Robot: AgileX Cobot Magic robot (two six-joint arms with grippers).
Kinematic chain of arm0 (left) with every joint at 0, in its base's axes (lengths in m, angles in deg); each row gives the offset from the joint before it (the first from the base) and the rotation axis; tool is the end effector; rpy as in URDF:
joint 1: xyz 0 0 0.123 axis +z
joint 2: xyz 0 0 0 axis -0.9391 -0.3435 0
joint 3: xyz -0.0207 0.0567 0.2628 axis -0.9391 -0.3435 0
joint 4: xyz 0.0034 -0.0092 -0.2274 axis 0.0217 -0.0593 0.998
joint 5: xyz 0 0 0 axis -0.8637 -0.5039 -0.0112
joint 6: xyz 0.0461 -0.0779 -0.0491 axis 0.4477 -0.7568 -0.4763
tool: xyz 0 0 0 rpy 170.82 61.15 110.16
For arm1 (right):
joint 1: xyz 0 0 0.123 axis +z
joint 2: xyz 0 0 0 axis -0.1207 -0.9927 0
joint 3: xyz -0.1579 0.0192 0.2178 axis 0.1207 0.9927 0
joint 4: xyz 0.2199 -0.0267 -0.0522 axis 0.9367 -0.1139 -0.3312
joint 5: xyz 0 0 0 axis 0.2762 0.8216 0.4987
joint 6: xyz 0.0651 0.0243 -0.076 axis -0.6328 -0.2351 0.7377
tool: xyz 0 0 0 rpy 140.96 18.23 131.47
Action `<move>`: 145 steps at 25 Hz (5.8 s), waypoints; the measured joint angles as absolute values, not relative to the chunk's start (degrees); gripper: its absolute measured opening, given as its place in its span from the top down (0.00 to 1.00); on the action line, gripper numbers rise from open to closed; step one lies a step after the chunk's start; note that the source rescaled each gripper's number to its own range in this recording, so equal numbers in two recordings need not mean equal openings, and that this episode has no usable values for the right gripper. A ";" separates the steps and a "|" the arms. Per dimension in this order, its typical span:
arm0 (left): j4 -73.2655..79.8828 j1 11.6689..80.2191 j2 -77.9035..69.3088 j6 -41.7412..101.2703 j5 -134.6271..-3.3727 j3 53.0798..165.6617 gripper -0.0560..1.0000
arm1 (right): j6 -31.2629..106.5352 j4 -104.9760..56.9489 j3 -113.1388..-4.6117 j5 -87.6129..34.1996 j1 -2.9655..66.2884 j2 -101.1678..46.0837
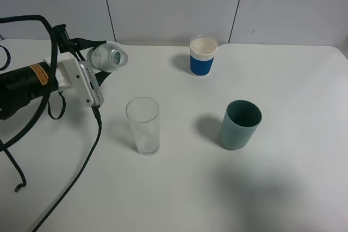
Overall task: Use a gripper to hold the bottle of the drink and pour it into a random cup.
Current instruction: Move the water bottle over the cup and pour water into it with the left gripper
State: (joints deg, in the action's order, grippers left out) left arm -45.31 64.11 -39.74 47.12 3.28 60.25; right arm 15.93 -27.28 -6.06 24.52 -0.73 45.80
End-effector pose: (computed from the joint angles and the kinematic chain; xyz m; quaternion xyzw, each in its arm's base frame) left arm 0.2893 -0.0847 0.1405 0.5743 0.4856 0.1295 0.6462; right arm 0.0026 0.0070 0.2548 0.0475 0.8546 0.0006 0.5172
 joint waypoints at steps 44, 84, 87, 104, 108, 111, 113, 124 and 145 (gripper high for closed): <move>-40.28 64.11 -33.53 68.85 3.33 53.74 0.95 | 15.93 -27.28 -6.06 24.52 -0.73 45.80; -27.69 57.27 -31.55 76.15 3.35 48.68 0.94 | 15.93 -27.28 -6.06 24.52 -0.73 45.80; -27.64 57.27 -29.48 76.15 3.35 48.00 0.94 | 15.93 -27.28 -6.06 24.52 -0.73 45.80; -21.60 53.74 -27.92 76.58 3.40 47.74 0.94 | 15.93 -27.28 -6.06 24.52 -0.73 45.80; -17.38 51.28 -27.92 79.01 3.40 47.74 0.94 | 15.93 -27.28 -6.06 24.52 -0.73 45.80; -16.54 50.72 -27.92 80.61 3.40 47.74 0.94 | 15.93 -27.28 -6.06 24.52 -0.73 45.80; -16.42 50.65 -27.92 80.99 3.40 47.55 0.94 | 15.93 -27.28 -6.06 24.52 -0.73 45.80; -16.48 50.61 -27.45 81.49 3.38 45.67 0.94 | 15.93 -27.28 -6.06 24.52 -0.73 45.80; -16.34 50.61 -25.08 81.42 3.33 45.63 0.94 | 15.93 -27.28 -6.06 24.52 -0.73 45.80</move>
State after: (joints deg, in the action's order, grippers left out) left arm -16.34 50.61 -25.08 81.42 3.33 45.63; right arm 15.93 -27.28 -6.06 24.52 -0.73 45.80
